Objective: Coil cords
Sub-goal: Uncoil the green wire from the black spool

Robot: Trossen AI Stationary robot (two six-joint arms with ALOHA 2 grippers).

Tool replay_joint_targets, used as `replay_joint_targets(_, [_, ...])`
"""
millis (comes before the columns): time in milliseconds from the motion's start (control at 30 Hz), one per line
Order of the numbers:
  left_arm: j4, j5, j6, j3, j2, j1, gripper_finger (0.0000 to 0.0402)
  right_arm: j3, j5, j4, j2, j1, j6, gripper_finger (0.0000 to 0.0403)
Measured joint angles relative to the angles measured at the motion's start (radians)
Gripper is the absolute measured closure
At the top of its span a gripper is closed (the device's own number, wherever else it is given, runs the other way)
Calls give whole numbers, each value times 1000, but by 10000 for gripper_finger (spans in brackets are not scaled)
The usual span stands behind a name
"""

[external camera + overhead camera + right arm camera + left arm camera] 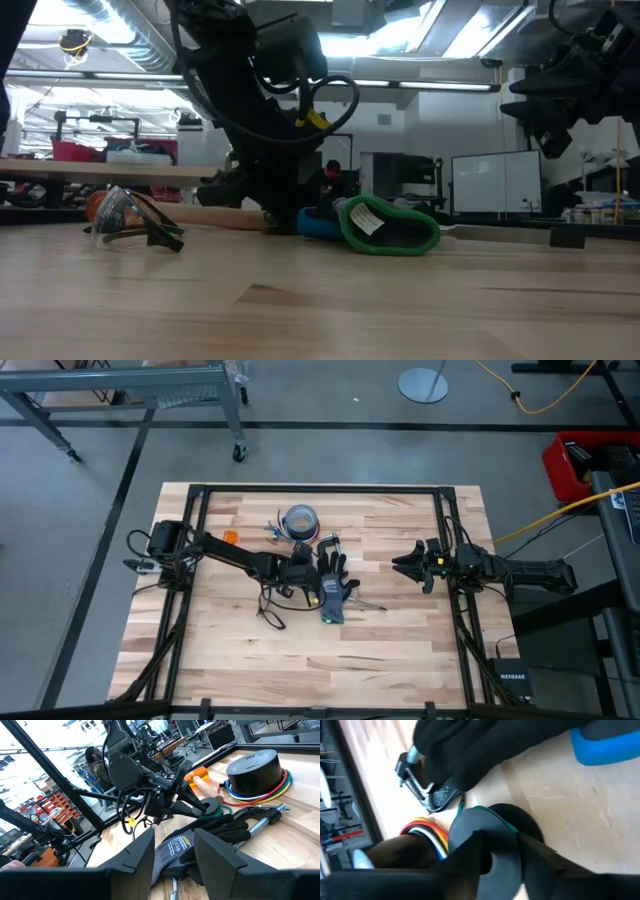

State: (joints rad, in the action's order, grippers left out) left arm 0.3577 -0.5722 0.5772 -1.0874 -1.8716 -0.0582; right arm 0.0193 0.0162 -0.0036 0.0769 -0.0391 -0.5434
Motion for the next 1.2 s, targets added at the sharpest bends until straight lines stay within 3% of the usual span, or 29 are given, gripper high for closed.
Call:
replay_joint_targets(133, [-13,-20,-1,-4,8,-1,384,0,0,0,0,0,-1,260])
replay_joint_targets(400, [15,-63,-6,-2,85,-1,395,0,0,0,0,0,-1,260])
replay_joint_targets(700, [2,-66,-283,-3,298,2,397,0,0,1,0,0,-1,260])
replay_joint_targets(933, [-30,6,-508,-5,407,2,398,0,-6,11,0,0,7,260])
replay_joint_targets(1200, [-195,188,-699,-5,409,21,398,-1,-8,174,0,0,112,260])
